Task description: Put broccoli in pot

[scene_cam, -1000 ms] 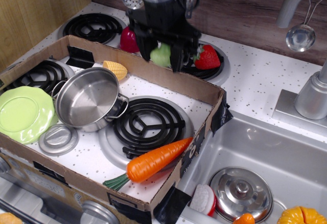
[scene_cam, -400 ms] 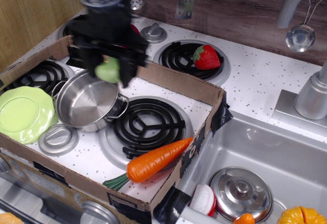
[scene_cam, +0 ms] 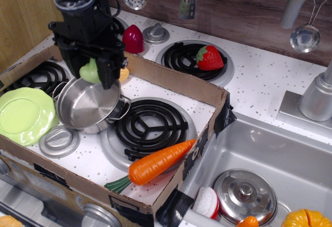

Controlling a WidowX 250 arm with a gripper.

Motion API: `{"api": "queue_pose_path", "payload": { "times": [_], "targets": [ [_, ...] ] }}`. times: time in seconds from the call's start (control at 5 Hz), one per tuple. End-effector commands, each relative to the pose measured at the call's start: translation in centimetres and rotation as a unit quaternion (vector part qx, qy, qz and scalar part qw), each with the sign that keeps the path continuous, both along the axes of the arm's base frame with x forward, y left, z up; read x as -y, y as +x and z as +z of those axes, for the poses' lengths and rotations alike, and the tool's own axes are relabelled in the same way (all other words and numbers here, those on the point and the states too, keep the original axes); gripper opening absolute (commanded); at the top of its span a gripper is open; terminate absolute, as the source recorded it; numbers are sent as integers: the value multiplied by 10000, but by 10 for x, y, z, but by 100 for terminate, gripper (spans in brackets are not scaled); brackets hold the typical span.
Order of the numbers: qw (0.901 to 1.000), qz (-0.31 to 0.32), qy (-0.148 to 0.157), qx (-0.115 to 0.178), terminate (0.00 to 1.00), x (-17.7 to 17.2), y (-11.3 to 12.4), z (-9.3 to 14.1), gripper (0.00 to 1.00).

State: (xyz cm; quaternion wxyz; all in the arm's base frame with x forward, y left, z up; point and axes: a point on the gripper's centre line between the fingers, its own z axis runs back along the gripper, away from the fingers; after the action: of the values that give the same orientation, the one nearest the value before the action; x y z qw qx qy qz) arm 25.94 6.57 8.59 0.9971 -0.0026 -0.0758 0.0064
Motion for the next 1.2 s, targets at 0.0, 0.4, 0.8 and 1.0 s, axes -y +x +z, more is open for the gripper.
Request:
{"api": "queue_pose_path", "payload": {
  "times": [0.0,0.4,0.8,1.0],
  "targets": [
    [9983,-362,221,399,0,-19,14,-21,0],
    [9990,-399,-15,222,0,-18,23,-21,100],
    [9987,-445,137,216,0,-16,30,-6,100],
    [9986,-467,130,226,0,-10,29,-1,100]
  ]
}}
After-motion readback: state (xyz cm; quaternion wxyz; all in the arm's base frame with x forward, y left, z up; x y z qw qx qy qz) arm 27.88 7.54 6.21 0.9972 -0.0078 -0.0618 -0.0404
